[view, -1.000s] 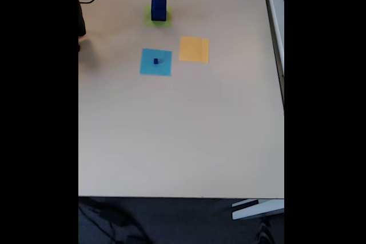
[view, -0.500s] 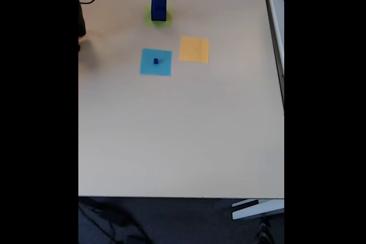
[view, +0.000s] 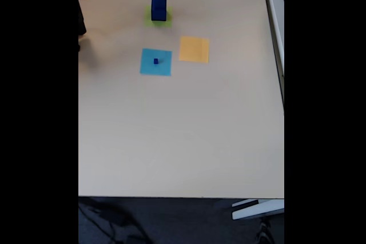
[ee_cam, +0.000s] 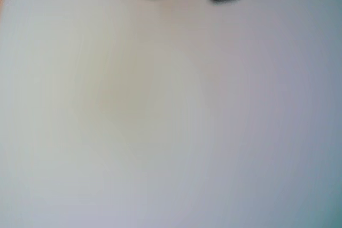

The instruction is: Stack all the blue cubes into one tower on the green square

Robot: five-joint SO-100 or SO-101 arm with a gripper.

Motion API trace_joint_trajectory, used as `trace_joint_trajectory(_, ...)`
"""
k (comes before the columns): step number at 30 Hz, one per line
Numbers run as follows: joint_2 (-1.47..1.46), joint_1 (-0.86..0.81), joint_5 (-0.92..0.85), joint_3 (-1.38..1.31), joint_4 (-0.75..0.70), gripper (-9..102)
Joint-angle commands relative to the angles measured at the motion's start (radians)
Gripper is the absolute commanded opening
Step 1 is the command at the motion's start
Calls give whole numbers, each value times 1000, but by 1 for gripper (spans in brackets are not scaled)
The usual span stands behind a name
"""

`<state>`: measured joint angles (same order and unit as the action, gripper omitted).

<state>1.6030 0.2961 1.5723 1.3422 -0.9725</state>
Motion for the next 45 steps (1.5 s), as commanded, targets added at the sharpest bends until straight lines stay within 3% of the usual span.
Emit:
trace_joint_trajectory(1, 32, -5, 11, -14, -2, 0)
trace_joint_trajectory(45, 153, -6, -5, 281, -6, 0)
